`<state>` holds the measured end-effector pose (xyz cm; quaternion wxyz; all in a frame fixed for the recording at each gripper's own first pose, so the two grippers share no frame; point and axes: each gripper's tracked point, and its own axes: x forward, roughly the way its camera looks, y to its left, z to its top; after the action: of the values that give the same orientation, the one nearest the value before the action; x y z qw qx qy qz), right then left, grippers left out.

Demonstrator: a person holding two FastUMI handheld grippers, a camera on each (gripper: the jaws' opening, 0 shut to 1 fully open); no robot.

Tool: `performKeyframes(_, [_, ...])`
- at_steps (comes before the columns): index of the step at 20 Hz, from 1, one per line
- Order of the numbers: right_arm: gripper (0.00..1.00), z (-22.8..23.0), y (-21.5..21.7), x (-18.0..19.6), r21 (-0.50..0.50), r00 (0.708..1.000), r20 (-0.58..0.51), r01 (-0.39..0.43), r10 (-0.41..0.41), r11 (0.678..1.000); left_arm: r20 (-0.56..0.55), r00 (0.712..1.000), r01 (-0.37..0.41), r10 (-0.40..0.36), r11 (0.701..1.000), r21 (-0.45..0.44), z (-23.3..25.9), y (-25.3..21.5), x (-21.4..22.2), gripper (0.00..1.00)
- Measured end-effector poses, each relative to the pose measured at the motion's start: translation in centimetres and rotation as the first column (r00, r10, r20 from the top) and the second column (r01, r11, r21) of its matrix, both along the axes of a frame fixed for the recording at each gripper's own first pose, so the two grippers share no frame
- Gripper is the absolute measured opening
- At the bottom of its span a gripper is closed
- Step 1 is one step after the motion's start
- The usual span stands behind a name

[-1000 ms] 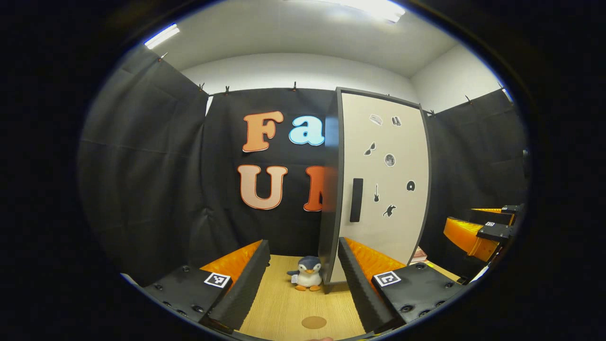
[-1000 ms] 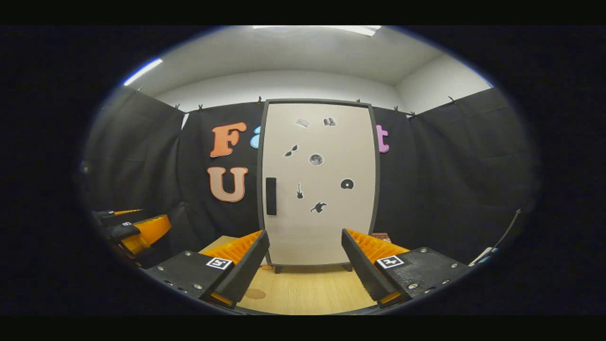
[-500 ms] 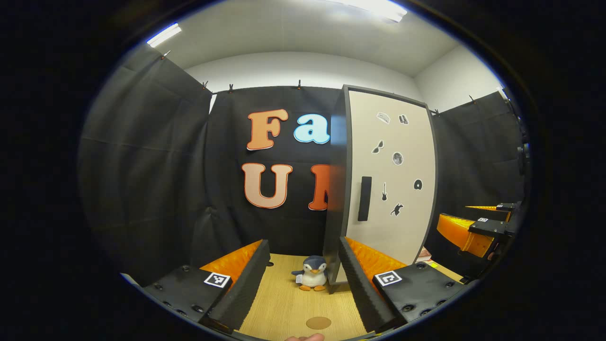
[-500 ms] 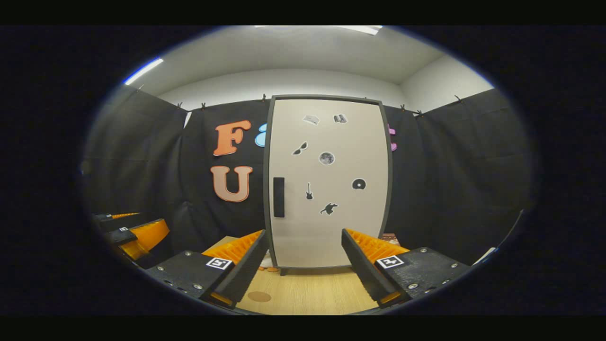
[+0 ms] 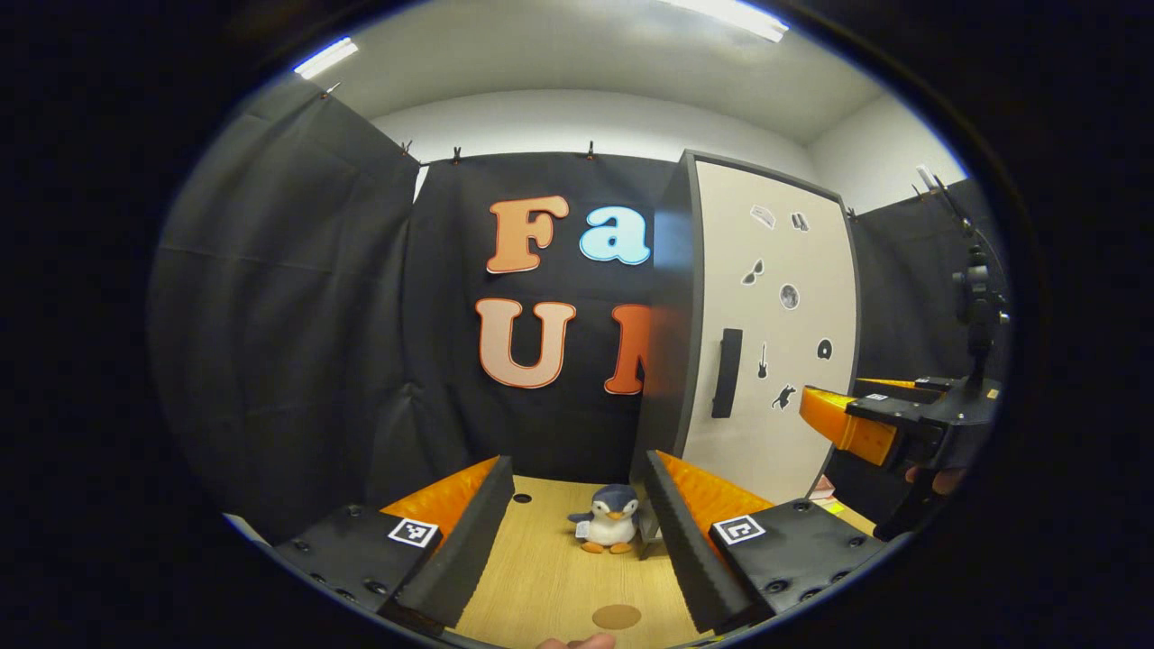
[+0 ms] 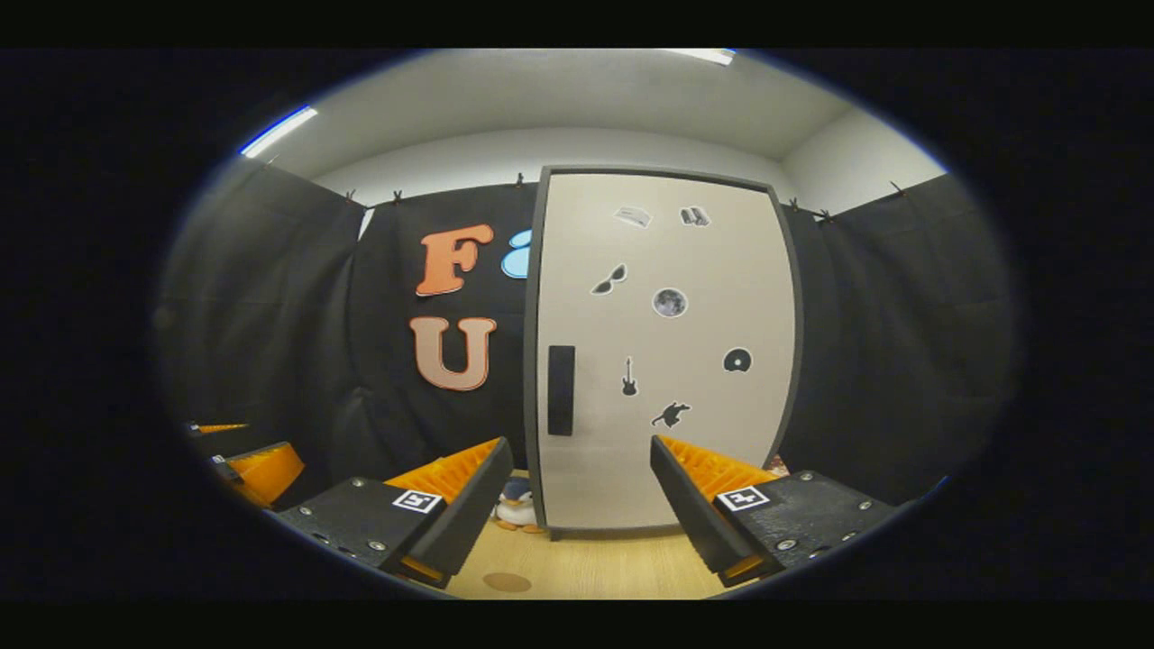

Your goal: Open the cabinet door with the right hand, grasp the bottle in the cabinet with the left hand and place it on the coaster, then close the cabinet door with the right hand.

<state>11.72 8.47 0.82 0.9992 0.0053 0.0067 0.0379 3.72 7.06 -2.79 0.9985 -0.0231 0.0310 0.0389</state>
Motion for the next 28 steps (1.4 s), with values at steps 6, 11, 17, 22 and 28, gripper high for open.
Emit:
performKeyframes(6, [0.95,-0.4,1.3,5.9,0.001,1.000,-0.010,0.003,-0.003,1.000,-0.001,1.000,-0.003,0.003,1.000,0.018,-0.7,1.3,2.4,0.99])
performKeyframes(11, [0.95,-0.2,2.1,10.4,0.006,1.000,-0.006,0.009,-0.008,1.000,-0.007,1.000,-0.008,0.008,1.000,0.010,-1.4,2.8,4.3,0.98])
performKeyframes(17, [0.94,-1.1,2.9,15.0,0.008,1.000,-0.017,0.015,-0.015,1.000,-0.036,0.998,-0.046,0.046,0.999,0.002,-2.4,5.5,5.6,0.99])
performKeyframes(22, [0.84,-2.0,3.7,17.8,0.008,0.999,-0.029,0.021,-0.021,1.000,-0.039,0.998,-0.057,0.057,0.998,0.000,-2.6,6.6,6.3,0.94])
performKeyframes(28, [0.49,-2.0,2.8,18.9,-0.026,0.997,-0.015,0.069,-0.069,0.997,-0.046,0.997,-0.068,0.069,0.998,0.008,-3.0,7.1,6.1,0.97])
